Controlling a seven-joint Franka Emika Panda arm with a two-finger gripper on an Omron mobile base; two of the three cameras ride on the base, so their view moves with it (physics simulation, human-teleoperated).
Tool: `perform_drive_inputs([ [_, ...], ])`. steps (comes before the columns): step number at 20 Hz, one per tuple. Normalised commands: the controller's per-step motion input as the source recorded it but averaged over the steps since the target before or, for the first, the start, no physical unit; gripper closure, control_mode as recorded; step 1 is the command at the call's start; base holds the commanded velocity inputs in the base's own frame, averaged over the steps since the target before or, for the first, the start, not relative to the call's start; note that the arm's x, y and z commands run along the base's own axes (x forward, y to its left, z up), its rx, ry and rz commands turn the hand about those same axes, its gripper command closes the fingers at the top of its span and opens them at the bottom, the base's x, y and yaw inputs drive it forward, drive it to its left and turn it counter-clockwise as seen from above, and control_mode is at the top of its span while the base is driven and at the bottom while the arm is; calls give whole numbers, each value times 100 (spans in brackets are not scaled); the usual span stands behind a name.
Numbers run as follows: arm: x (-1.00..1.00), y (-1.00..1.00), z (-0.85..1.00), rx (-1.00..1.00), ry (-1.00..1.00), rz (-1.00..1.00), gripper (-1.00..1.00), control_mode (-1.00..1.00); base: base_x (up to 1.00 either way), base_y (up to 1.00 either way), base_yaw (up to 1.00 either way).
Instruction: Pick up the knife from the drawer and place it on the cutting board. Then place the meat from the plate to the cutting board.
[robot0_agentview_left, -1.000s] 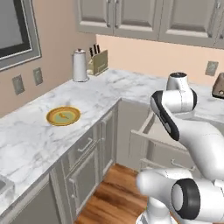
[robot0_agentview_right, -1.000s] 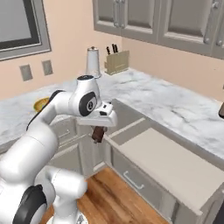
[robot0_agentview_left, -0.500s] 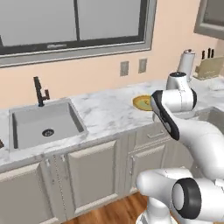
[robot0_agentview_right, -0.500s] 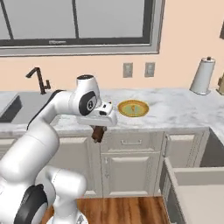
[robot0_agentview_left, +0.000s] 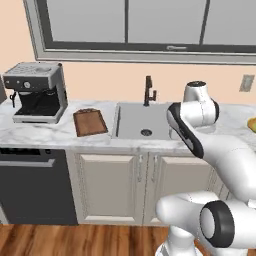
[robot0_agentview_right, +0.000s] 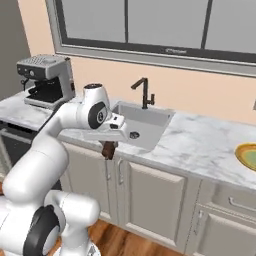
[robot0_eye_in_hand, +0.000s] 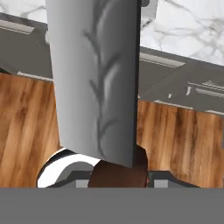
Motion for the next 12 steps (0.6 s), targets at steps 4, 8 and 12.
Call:
perform_drive_inputs([
  [4, 0, 0, 0, 0, 0, 0, 100, 100, 29, 100, 21],
  [8, 0, 0, 0, 0, 0, 0, 100, 100, 30, 98, 30],
  [12, 0, 0, 0, 0, 0, 0, 100, 100, 72, 60, 41],
])
